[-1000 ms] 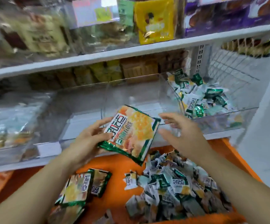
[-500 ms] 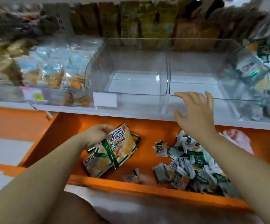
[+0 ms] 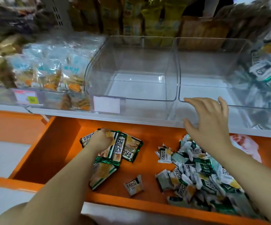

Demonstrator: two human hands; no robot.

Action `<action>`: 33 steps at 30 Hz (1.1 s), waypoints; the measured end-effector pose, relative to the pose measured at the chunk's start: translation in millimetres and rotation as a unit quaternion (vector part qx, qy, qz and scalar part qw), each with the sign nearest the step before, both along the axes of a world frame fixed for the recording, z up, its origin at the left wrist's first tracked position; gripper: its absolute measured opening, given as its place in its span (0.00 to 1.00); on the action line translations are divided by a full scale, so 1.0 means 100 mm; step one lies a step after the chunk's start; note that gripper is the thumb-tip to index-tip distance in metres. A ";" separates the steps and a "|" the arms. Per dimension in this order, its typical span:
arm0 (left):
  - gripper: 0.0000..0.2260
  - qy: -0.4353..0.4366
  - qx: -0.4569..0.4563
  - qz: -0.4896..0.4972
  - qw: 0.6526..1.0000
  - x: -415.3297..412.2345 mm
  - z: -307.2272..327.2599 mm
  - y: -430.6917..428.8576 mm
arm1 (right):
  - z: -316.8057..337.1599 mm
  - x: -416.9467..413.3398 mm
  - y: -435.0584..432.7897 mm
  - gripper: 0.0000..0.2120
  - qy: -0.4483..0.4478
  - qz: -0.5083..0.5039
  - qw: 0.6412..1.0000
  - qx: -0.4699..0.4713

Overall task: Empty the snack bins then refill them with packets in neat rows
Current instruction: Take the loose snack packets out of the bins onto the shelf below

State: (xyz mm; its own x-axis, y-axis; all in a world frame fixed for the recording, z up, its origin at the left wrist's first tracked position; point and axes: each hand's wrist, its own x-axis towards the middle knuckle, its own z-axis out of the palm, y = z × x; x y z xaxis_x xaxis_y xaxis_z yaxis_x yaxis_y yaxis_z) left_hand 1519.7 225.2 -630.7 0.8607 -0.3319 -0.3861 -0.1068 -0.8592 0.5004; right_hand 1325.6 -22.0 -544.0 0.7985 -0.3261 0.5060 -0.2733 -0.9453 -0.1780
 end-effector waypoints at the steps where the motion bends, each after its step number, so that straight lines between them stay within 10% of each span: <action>1: 0.20 -0.011 -0.011 -0.041 0.999 -0.10 0.13 -0.09 | 0.02 -0.02 0.00 0.24 0.006 0.012 1.000 0.008; 11: 0.14 -0.030 -0.183 -0.327 0.927 -1.28 1.28 -0.94 | 0.37 -0.71 -0.39 0.10 -0.073 0.101 0.983 0.138; 22: 0.12 -0.143 -0.267 -0.450 0.840 -2.06 1.95 -2.81 | 0.50 -1.84 -1.63 0.10 -0.149 -0.105 0.960 0.212; 33: 0.41 -0.214 0.085 -0.552 0.802 -1.97 2.10 -4.40 | 0.46 -2.04 -2.38 0.20 -0.068 -0.188 0.939 0.280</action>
State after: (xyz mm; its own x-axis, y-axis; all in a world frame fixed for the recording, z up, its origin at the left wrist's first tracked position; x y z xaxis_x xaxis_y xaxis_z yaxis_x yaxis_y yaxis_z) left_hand 1322.7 -214.9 -420.7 0.1453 -0.9561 -0.2545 -0.9792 -0.1759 0.1016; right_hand 1121.1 -260.4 -498.4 0.5139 -0.8176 0.2597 -0.5086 -0.5342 -0.6753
